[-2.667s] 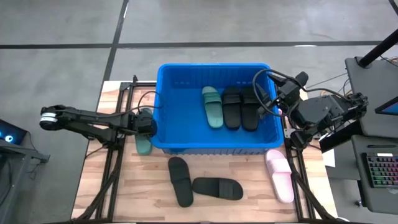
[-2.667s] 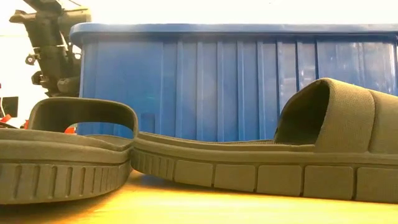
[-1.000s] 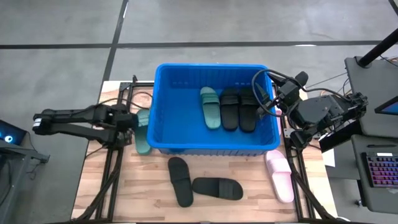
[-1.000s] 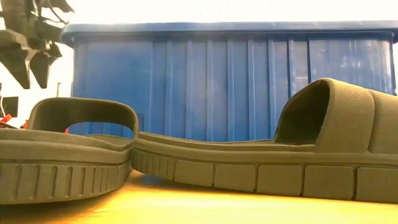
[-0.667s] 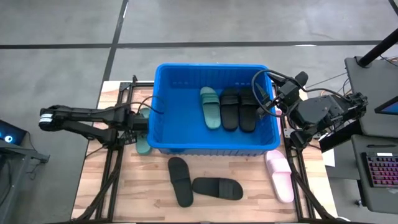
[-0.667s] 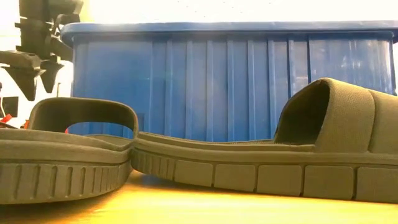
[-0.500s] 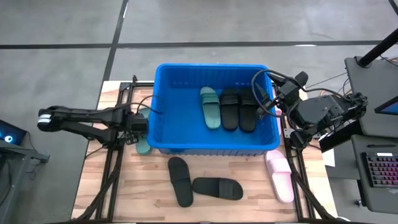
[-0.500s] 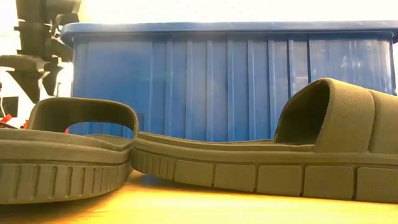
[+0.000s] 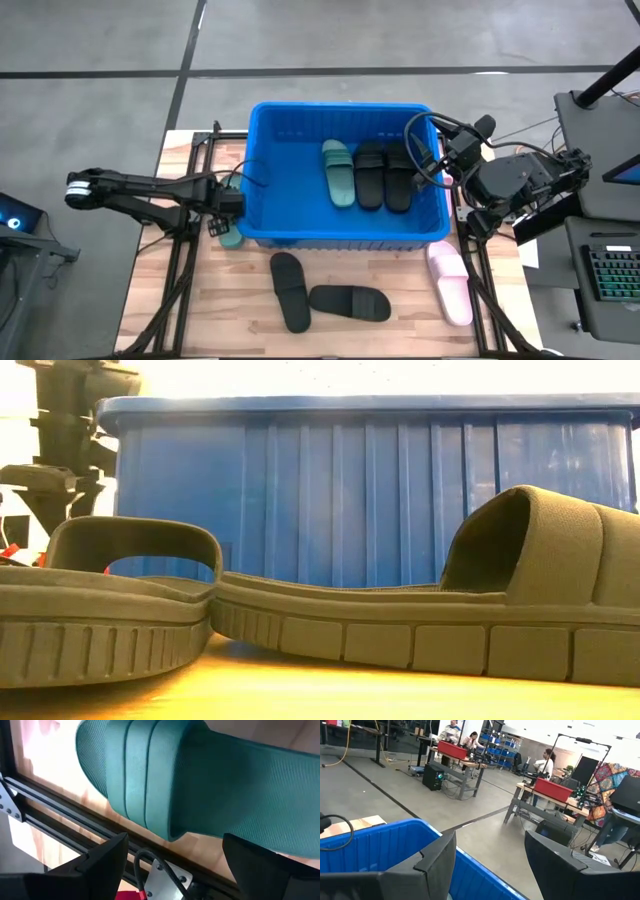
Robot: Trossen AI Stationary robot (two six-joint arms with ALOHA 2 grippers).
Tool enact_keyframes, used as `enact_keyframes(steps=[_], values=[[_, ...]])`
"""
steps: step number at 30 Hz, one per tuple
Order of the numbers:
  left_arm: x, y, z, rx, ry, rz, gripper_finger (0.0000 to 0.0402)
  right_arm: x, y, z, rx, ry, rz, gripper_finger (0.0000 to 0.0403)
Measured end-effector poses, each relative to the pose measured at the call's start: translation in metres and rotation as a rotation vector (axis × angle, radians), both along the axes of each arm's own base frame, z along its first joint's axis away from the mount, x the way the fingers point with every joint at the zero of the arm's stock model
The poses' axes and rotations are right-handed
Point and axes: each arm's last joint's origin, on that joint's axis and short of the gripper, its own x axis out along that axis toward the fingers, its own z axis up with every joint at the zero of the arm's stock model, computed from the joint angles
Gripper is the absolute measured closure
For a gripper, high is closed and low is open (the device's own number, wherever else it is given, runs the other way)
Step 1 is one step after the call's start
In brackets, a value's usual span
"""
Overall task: Pick and place slides into bin
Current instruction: Put the green slide into the blue container
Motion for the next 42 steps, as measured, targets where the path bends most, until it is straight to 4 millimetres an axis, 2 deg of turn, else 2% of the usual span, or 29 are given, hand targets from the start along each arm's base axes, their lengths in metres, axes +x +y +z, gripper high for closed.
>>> enact_keyframes(steps=[8,19,24,34,42], values=[[0.017,0.010,-0.014,-0.017,-0.014,0.036,0.0096,0.000,0.000,0.000,-0.001,0.001,0.000,0.0177],[0.020,0.019,-0.023,-0.064,0.070,0.086,0.0096,0.000,0.000,0.000,-0.001,0.001,0.000,0.0177],[0.020,0.022,-0.023,0.012,0.049,0.130,0.0098,0.000,0.000,0.000,-0.001,0.001,0.000,0.0177],[0.023,0.035,-0.028,-0.041,0.028,0.201,0.0182,0.000,0.000,0.000,0.001,-0.003,0.001,0.0177],[0.024,0.036,-0.029,-0.105,0.004,0.212,0.0216,-0.004,-0.001,0.008,0.012,-0.028,0.002,0.0177]])
